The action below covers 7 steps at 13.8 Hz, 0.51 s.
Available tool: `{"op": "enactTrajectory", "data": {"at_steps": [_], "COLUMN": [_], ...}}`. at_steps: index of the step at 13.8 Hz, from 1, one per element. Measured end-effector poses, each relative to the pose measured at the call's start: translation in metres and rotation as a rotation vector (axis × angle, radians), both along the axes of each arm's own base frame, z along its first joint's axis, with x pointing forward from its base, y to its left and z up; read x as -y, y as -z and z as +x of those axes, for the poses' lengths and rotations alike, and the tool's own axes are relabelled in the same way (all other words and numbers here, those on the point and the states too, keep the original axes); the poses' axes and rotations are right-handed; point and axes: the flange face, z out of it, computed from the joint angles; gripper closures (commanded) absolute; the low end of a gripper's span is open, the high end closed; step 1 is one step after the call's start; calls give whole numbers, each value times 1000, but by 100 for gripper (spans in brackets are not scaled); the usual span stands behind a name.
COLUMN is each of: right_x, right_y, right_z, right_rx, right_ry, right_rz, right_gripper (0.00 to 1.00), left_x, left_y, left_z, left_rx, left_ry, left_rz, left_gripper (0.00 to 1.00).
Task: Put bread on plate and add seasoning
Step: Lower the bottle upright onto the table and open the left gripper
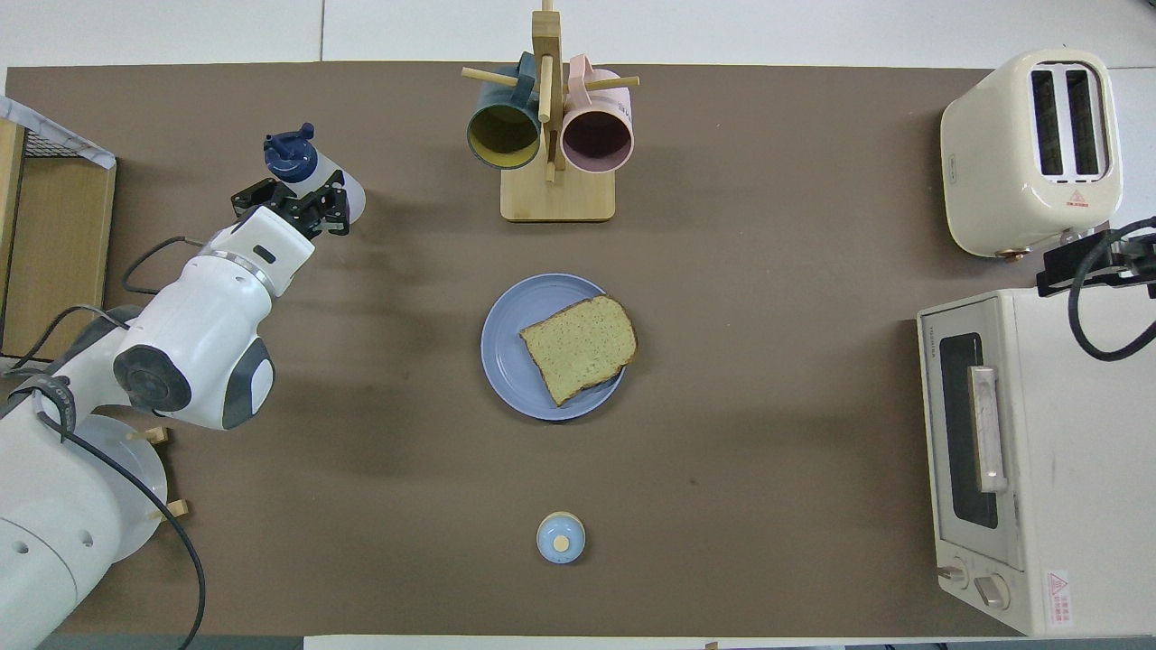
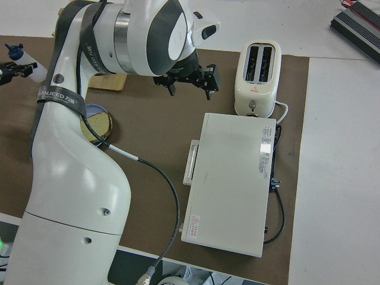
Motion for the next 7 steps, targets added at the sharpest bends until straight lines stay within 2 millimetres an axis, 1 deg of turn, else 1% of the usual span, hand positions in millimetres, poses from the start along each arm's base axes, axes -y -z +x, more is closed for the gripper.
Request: {"op": "enactTrajectory", "data": {"at_steps": [2, 5, 7], "right_x": [0, 0, 0], "right_y": [0, 0, 0], "right_z": [0, 0, 0], "right_rx": [0, 0, 0], "right_ry": [0, 0, 0], "right_rz": [0, 0, 0], "right_gripper": [0, 0, 0], "left_x": [0, 0, 0], "left_y": [4, 20, 22], "left_z": [-2, -14, -17], "left_rx": [-8, -44, -49], "left_ry": [1, 5, 6], "left_rz": [1, 5, 5], "left_gripper": [100, 100, 100]}}
